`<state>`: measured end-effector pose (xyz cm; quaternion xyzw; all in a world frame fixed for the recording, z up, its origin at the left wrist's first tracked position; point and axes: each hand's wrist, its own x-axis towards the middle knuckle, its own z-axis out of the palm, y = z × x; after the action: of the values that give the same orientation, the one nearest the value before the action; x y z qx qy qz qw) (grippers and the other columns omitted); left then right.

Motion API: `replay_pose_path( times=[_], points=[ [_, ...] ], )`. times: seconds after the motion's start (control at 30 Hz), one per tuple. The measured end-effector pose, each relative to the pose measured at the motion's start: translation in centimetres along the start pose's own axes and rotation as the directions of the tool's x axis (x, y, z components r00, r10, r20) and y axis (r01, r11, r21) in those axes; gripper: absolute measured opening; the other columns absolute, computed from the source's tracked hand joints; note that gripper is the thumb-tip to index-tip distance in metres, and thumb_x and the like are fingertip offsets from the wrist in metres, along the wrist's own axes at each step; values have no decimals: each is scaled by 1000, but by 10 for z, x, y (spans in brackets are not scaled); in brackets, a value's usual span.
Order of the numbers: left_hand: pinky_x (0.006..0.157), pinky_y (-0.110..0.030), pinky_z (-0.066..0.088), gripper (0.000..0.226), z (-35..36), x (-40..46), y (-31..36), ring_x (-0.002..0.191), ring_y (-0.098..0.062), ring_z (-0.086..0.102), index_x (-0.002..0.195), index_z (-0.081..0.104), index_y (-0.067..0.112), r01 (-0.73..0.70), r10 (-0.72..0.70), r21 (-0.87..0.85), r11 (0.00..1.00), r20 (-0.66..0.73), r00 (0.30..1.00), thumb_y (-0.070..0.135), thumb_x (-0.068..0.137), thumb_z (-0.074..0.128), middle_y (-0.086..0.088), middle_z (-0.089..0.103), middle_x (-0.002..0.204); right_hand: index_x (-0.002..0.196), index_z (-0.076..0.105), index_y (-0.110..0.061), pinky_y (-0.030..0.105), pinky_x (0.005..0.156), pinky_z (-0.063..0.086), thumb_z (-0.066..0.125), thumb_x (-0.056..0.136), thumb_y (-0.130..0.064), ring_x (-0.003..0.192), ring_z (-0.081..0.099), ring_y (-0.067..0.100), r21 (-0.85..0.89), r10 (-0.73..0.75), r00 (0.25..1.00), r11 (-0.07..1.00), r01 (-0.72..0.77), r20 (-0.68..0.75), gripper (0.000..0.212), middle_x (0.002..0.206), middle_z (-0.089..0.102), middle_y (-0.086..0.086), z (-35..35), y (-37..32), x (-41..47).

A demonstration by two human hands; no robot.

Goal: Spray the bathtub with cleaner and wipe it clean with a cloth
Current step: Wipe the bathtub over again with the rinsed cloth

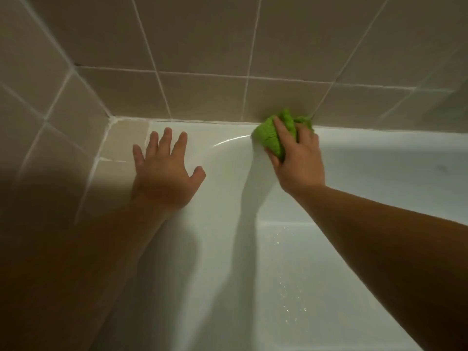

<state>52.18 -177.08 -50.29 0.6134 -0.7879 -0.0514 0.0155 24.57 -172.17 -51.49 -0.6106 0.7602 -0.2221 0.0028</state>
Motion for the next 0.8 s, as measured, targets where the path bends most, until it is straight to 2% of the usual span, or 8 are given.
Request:
replay_pose_path(
  times=[0.1, 0.2, 0.27, 0.37, 0.5, 0.63, 0.73, 0.8],
  points=[
    [126, -60, 0, 81, 1, 5, 7, 159, -33, -5, 164, 2, 29, -10, 9, 32, 999, 22, 1000, 68, 98, 30, -5, -4, 173, 159, 33, -35, 54, 117, 33, 60, 100, -45, 140, 31, 40, 61, 222, 973, 974, -219, -59, 66, 154, 36, 16, -9, 26, -6],
    [126, -59, -2, 80, 1, 9, 14, 159, -32, -6, 164, 0, 30, -41, 40, 33, 999, 29, 999, 65, 99, 32, -5, -4, 173, 159, 35, -32, 55, 118, 29, 60, 99, -41, 140, 28, 44, 76, 291, 955, 955, -286, -55, 65, 153, 35, 21, -4, 1, -1],
    [126, -59, -2, 80, 2, 12, 19, 159, -31, -6, 164, 0, 31, -75, 74, 38, 996, 24, 997, 64, 99, 35, -5, -3, 173, 159, 35, -32, 52, 116, 28, 59, 99, -42, 139, 29, 44, 38, 177, 984, 983, -177, 3, 65, 153, 35, 22, 0, -27, 3],
    [126, -59, -1, 79, 5, 17, 27, 159, -31, -2, 164, 5, 32, -115, 115, 18, 993, 3, 993, 60, 99, 41, -6, 3, 173, 160, 31, -34, 52, 111, 36, 58, 100, -45, 134, 36, 42, -12, -63, 995, 998, 64, 74, 66, 151, 40, 18, 8, -58, 7],
    [126, -59, 0, 77, 4, 21, 35, 159, -31, 2, 163, 10, 36, -151, 151, 13, 988, -5, 989, 57, 99, 45, -4, 8, 173, 159, 33, -34, 53, 111, 39, 61, 99, -43, 131, 41, 42, -14, -139, 987, 990, 141, 74, 67, 148, 46, 15, 2, -30, 6],
    [126, -59, 0, 79, 3, 22, 41, 159, -31, 1, 163, 3, 39, -143, 143, 56, 988, 20, 990, 60, 99, 45, -4, 4, 173, 159, 36, -35, 54, 114, 38, 63, 97, -46, 134, 39, 44, -27, -32, 999, 999, 32, 22, 68, 149, 44, 18, -30, 63, -1],
    [125, -62, 2, 87, 5, 23, 51, 158, -34, 0, 162, 1, 39, -108, 106, 87, 990, 32, 994, 65, 95, 50, -8, 5, 172, 158, 32, -42, 52, 115, 37, 63, 97, -50, 140, 34, 40, -15, 148, 989, 989, -148, 3, 70, 156, 37, 15, -58, 129, -10],
    [122, -65, 2, 91, 4, 24, 64, 158, -37, -1, 162, 1, 39, -70, 66, 85, 994, 52, 996, 68, 93, 52, -11, 5, 172, 159, 29, -41, 49, 117, 32, 62, 98, -49, 143, 31, 38, 28, 293, 955, 956, -292, -38, 71, 158, 32, 13, -70, 157, -12]
  ],
)
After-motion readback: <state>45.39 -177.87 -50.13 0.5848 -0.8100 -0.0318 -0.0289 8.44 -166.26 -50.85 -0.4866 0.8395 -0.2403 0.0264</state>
